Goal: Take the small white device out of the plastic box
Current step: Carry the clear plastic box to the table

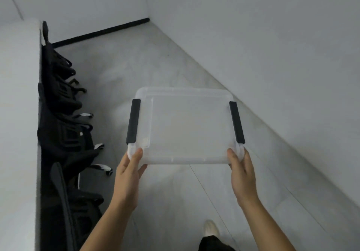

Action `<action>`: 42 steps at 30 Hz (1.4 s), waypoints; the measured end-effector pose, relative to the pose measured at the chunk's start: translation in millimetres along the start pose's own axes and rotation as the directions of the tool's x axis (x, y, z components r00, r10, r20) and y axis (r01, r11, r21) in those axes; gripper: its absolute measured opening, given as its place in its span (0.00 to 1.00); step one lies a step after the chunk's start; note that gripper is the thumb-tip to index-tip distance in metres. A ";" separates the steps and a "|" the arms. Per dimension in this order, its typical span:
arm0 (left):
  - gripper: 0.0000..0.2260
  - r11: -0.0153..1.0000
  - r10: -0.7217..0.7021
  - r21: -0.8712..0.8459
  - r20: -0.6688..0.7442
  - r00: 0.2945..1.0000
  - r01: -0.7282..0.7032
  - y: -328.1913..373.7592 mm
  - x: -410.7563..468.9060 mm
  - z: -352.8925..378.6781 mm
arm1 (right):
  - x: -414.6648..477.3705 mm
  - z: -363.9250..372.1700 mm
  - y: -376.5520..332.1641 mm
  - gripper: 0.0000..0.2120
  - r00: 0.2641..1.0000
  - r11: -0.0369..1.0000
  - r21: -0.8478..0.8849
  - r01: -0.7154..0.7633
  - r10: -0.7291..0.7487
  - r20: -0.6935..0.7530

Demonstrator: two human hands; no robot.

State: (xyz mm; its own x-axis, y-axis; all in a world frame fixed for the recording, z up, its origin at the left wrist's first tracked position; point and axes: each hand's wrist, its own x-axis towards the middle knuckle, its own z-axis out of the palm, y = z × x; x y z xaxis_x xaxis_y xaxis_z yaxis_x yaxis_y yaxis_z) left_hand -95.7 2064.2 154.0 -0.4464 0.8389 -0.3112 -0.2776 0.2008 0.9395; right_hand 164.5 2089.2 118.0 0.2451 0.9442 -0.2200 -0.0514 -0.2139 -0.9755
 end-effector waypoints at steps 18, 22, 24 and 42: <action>0.14 0.979 0.072 -0.159 -0.302 0.950 -0.125 181.8 523.3 -13.8 | 448.3 455.0 -138.2 0.23 0.924 0.981 -0.117 0.155 -0.101 0.370; 0.15 0.986 0.076 -0.121 -0.264 0.961 -0.111 224.4 647.5 4.5 | 541.1 525.8 -156.2 0.21 0.944 0.986 -0.080 0.145 -0.114 0.308; 0.15 0.990 0.079 -0.096 -0.234 0.969 -0.104 241.6 717.6 15.8 | 593.7 564.3 -159.0 0.20 0.953 0.989 -0.060 0.135 -0.113 0.281; 0.14 0.965 0.117 -0.152 -0.482 0.869 -0.214 421.6 1240.0 1.5 | 1010.5 1024.4 -262.3 0.25 0.846 0.989 -0.060 0.137 -0.085 0.527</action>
State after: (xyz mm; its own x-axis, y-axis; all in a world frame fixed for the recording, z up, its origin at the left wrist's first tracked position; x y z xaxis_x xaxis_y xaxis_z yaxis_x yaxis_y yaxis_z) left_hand -765.0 3189.9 164.3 -0.8298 0.5086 -0.2296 -0.3014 -0.0622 0.9515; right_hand -566.0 3356.0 147.6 -0.2987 0.9485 -0.1052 0.0414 -0.0972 -0.9944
